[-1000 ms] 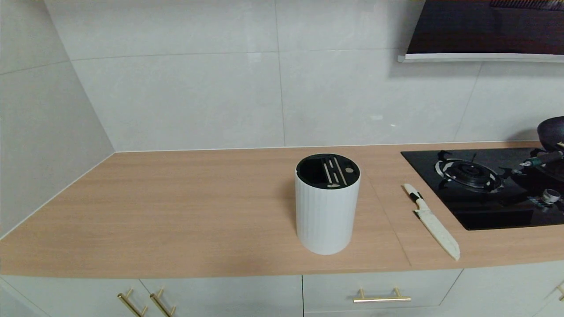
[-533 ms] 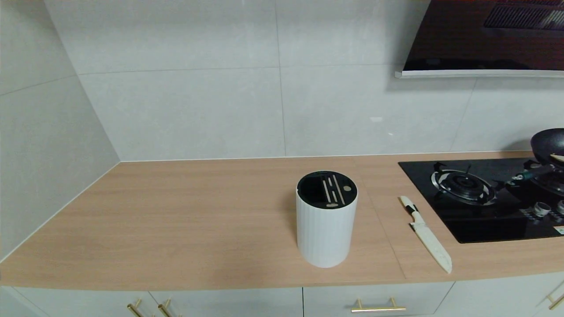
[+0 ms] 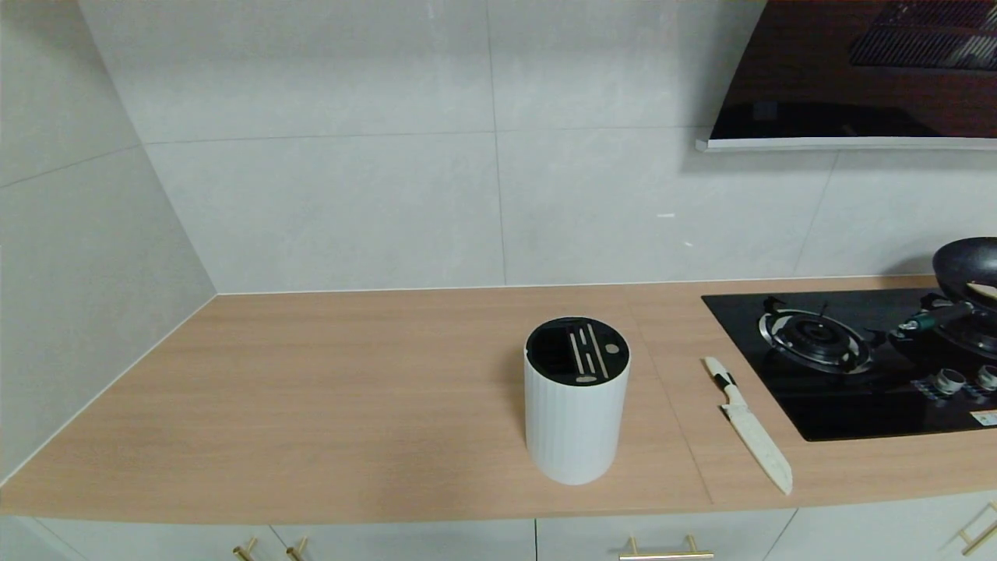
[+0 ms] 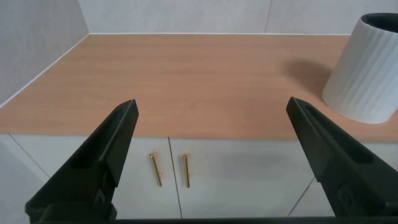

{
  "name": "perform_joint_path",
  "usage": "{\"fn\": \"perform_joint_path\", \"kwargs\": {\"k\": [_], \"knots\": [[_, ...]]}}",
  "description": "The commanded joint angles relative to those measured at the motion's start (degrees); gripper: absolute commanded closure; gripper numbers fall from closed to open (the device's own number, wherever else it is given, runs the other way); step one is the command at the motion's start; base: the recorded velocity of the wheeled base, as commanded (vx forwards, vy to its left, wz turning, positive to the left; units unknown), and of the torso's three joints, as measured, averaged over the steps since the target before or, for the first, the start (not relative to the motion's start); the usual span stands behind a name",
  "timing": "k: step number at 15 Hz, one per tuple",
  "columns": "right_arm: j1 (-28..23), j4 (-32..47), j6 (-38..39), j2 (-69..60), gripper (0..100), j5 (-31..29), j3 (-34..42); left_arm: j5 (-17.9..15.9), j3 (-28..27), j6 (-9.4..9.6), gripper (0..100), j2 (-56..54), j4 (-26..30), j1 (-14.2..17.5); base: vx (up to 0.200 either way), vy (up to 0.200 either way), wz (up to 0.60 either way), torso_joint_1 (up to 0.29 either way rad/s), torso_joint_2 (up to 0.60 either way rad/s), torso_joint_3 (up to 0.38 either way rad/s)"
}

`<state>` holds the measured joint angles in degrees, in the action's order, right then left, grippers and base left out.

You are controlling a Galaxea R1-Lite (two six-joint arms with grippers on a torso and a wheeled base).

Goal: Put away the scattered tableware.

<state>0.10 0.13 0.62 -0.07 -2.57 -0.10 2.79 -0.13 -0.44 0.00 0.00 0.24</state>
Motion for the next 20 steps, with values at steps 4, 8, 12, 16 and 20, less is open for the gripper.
{"fn": "perform_joint_path", "kwargs": {"k": [4, 8, 12, 16, 20], "knots": [[0.0, -0.1, -3.8, 0.1, 0, 0.1, 0.0, 0.0, 0.0, -0.09, 0, 0.0, 0.0, 0.0, 0.000, 0.000, 0.00, 0.000, 0.00, 0.000], [0.3, -0.1, -4.7, 4.0, 0, 0.3, 0.0, 0.0, 0.0, -0.09, 0, 0.0, 0.0, 0.0, 0.000, 0.000, 0.00, 0.000, 0.00, 0.000], [0.9, -1.6, -3.6, 5.9, 0, 1.7, -5.6, 0.0, 0.0, -0.35, 0, 0.0, 0.0, 0.0, 0.000, 0.000, 0.00, 0.000, 0.00, 0.000], [4.2, 3.1, 3.4, 33.6, 0, 5.3, -29.9, 0.0, 0.0, -0.35, 0, 0.0, 0.0, 0.0, 0.000, 0.000, 0.00, 0.000, 0.00, 0.000], [4.3, -1.9, -2.3, 61.9, 0, 4.2, -35.6, 0.0, 0.0, -0.35, 0, 0.0, 0.0, 0.0, 0.000, 0.000, 0.00, 0.000, 0.00, 0.000]]}}
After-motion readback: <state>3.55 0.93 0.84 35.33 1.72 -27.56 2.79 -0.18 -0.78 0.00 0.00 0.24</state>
